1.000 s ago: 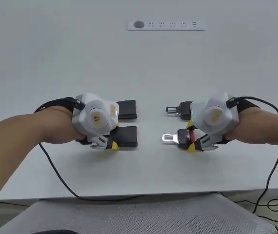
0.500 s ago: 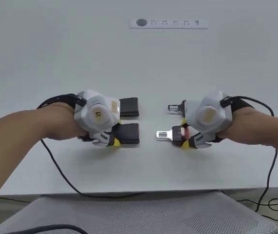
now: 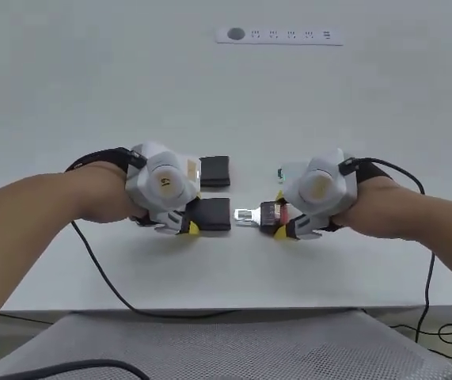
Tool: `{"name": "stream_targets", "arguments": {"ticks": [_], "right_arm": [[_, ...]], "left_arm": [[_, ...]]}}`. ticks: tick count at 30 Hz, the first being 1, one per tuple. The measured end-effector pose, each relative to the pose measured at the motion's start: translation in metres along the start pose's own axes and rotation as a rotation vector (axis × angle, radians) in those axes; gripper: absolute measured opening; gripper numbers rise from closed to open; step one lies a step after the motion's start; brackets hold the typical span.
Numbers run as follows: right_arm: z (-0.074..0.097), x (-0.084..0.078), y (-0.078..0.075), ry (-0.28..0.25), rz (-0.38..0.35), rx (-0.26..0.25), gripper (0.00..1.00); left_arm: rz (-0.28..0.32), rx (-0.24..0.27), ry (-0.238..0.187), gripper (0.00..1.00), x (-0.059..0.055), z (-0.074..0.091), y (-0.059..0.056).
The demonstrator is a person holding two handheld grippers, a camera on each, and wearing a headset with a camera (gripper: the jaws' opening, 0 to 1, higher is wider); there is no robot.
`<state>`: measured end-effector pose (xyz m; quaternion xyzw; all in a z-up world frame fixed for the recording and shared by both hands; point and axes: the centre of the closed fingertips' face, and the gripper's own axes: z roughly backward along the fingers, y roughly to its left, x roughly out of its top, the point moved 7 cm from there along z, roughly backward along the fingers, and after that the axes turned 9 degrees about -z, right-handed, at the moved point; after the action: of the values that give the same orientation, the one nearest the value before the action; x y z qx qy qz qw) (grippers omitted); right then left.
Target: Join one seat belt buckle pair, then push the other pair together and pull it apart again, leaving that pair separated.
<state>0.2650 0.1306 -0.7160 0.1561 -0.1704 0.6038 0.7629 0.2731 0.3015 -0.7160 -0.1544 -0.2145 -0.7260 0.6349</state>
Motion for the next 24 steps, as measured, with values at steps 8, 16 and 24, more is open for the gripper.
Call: {"name": "stream_targets", "arguments": {"ticks": [8, 16, 24], "right_arm": [[-0.001, 0.006, 0.000, -0.010, -0.002, 0.002, 0.31], [-0.008, 0.013, 0.000, -0.043, 0.023, 0.012, 0.31], [-0.010, 0.013, -0.003, -0.038, 0.035, 0.002, 0.30]], "left_arm": [[0.000, -0.001, 0.002, 0.33, 0.002, 0.001, -0.001], [-0.022, -0.004, -0.003, 0.33, 0.002, 0.001, -0.001], [0.003, -0.013, 0.003, 0.33, 0.001, -0.001, 0.000]]}}
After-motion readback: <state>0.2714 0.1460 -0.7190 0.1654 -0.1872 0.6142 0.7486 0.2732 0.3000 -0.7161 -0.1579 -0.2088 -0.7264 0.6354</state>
